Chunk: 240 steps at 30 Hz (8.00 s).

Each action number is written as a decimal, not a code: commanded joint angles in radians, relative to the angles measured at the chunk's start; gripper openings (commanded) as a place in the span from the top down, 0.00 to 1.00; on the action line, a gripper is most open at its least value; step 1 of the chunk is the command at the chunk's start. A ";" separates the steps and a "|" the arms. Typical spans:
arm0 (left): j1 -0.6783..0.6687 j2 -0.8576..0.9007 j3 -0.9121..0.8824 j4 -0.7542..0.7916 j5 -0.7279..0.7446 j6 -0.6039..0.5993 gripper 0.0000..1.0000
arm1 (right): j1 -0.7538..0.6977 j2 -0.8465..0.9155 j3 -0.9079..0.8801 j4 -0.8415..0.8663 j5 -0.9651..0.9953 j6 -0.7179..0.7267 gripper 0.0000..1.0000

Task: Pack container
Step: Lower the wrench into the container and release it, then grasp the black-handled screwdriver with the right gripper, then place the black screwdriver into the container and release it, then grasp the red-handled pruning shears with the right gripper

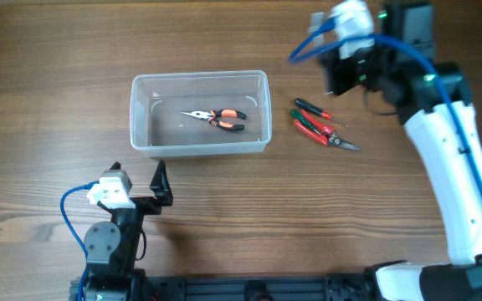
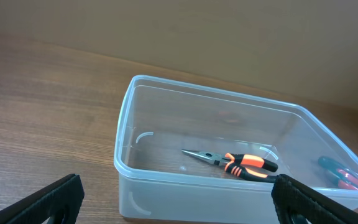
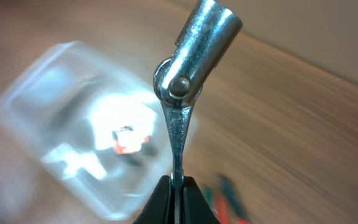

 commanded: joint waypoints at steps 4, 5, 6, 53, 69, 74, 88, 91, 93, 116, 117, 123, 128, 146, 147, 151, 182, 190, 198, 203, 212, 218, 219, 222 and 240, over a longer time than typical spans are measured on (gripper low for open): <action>0.006 -0.001 -0.004 -0.001 -0.003 -0.009 0.00 | 0.255 0.112 -0.012 0.058 -0.072 -0.352 0.96; 0.006 -0.001 -0.004 -0.001 -0.003 -0.009 0.00 | 0.284 0.135 -0.012 0.080 -0.029 -0.351 0.96; 0.006 -0.001 -0.004 -0.001 -0.003 -0.009 0.00 | 0.306 0.156 -0.012 0.095 0.001 -0.350 0.96; 0.006 -0.001 -0.005 -0.001 -0.003 -0.009 0.00 | 0.118 0.098 0.142 0.010 0.533 -0.004 0.46; 0.006 -0.001 -0.004 -0.001 -0.003 -0.009 0.00 | -0.242 0.331 -0.055 -0.087 0.166 -0.051 0.49; 0.006 -0.001 -0.004 -0.001 -0.003 -0.009 0.00 | -0.175 0.455 -0.055 -0.071 0.167 -0.177 0.50; 0.006 -0.001 -0.004 -0.001 -0.003 -0.009 0.00 | -0.122 0.588 -0.055 0.068 0.179 -0.217 0.45; 0.006 -0.001 -0.004 -0.001 -0.003 -0.009 0.00 | -0.119 0.607 -0.055 0.068 0.179 -0.216 0.46; 0.006 -0.001 -0.004 -0.001 -0.003 -0.009 0.00 | -0.117 0.621 -0.055 0.068 0.186 -0.217 0.46; 0.006 -0.001 -0.004 -0.001 -0.003 -0.009 0.00 | -0.103 0.418 0.188 -0.090 0.217 -0.037 0.96; 0.006 -0.001 -0.005 -0.001 -0.003 -0.009 0.00 | -0.091 0.382 0.203 -0.100 0.192 -0.037 0.96; 0.006 -0.001 -0.004 -0.001 -0.003 -0.009 0.00 | 0.088 0.239 0.209 -0.107 0.106 -0.140 0.96; 0.006 -0.001 -0.004 -0.001 -0.003 -0.009 0.00 | 0.270 0.269 0.202 -0.105 0.107 -0.286 0.96; 0.006 -0.001 -0.004 -0.001 -0.003 -0.009 0.00 | 0.420 0.676 0.201 0.182 0.293 -0.557 0.96; 0.006 -0.001 -0.004 -0.001 -0.003 -0.009 0.00 | 0.419 0.679 0.201 0.191 0.293 -0.555 0.95; 0.006 -0.001 -0.005 -0.001 -0.003 -0.009 0.00 | 0.418 0.672 0.203 0.221 0.301 -0.469 0.55; 0.006 -0.001 -0.004 -0.001 -0.003 -0.009 0.00 | 0.027 0.264 -0.067 -0.180 0.307 0.177 0.36; 0.006 -0.001 -0.005 -0.001 -0.003 -0.009 0.00 | 0.027 0.341 -0.200 -0.154 0.257 0.188 0.55; 0.006 -0.001 -0.004 -0.001 -0.003 -0.009 0.00 | 0.027 0.343 -0.327 -0.017 0.261 0.198 0.53; 0.006 -0.001 -0.004 -0.001 -0.003 -0.009 0.00 | 0.027 0.355 -0.383 0.090 0.284 0.195 0.53; 0.006 -0.001 -0.004 -0.001 -0.003 -0.009 0.00 | 0.027 0.417 -0.385 0.135 0.307 0.193 0.55; 0.006 -0.001 -0.004 -0.001 -0.003 -0.009 0.00 | 0.027 0.446 -0.385 0.138 0.307 0.196 0.72; 0.006 -0.001 -0.004 -0.001 -0.003 -0.009 0.00 | 0.026 0.446 -0.385 0.138 0.307 0.196 0.74; 0.006 -0.001 -0.004 -0.001 -0.003 -0.009 0.00 | 0.026 0.446 -0.385 0.137 0.316 0.200 0.81; 0.006 -0.001 -0.004 -0.001 -0.003 -0.009 0.00 | 0.026 0.360 -0.268 0.021 0.455 0.257 0.96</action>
